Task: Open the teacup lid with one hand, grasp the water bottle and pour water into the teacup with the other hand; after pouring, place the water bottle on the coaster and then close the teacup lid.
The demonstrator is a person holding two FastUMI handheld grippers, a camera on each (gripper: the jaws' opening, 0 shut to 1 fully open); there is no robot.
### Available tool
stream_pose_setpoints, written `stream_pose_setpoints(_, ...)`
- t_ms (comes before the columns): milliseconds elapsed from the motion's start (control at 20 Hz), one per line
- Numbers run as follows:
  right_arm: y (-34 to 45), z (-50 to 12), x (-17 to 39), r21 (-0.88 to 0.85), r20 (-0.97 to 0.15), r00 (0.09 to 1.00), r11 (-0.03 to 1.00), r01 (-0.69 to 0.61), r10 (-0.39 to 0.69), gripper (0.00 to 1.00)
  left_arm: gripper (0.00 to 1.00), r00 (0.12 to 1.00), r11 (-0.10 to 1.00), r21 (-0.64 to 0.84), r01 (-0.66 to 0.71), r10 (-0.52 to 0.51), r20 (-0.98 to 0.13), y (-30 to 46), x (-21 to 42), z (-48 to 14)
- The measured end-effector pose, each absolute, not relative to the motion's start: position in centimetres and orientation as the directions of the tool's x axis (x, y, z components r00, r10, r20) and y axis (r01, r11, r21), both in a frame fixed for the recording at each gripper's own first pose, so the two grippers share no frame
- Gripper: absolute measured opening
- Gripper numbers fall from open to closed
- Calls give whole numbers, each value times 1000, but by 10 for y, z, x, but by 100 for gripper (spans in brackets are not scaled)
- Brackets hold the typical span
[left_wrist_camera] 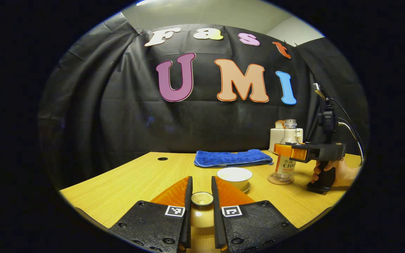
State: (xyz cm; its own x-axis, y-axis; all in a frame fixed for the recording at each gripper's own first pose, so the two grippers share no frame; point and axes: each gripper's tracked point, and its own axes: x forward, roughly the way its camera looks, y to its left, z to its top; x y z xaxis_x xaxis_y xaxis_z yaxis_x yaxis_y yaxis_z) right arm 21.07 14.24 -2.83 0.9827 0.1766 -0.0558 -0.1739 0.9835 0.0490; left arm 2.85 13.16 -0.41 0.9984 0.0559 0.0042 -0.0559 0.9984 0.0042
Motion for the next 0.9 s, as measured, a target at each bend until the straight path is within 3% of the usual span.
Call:
stream_pose_setpoints(300, 146, -29, 206, -13, -13, 981, 981, -194, 194, 74, 23, 998, 998, 4, -55, 55, 5, 131, 29, -6)
stream_pose_setpoints(400, 146, -37, 204, 24, -47, 980, 981, -192, 193, 76, 23, 998, 998, 4, -56, 56, 5, 131, 29, -5)
stream_pose_setpoints(600, 144, -34, 204, 2, -44, 983, 984, -181, 180, 100, 22, 998, 998, 4, -55, 55, 4, 130, 30, -5)
stream_pose_setpoints(900, 143, -31, 188, 11, -20, 981, 981, -191, 192, 99, 23, 999, 999, 5, -42, 42, 6, 121, 41, -4)
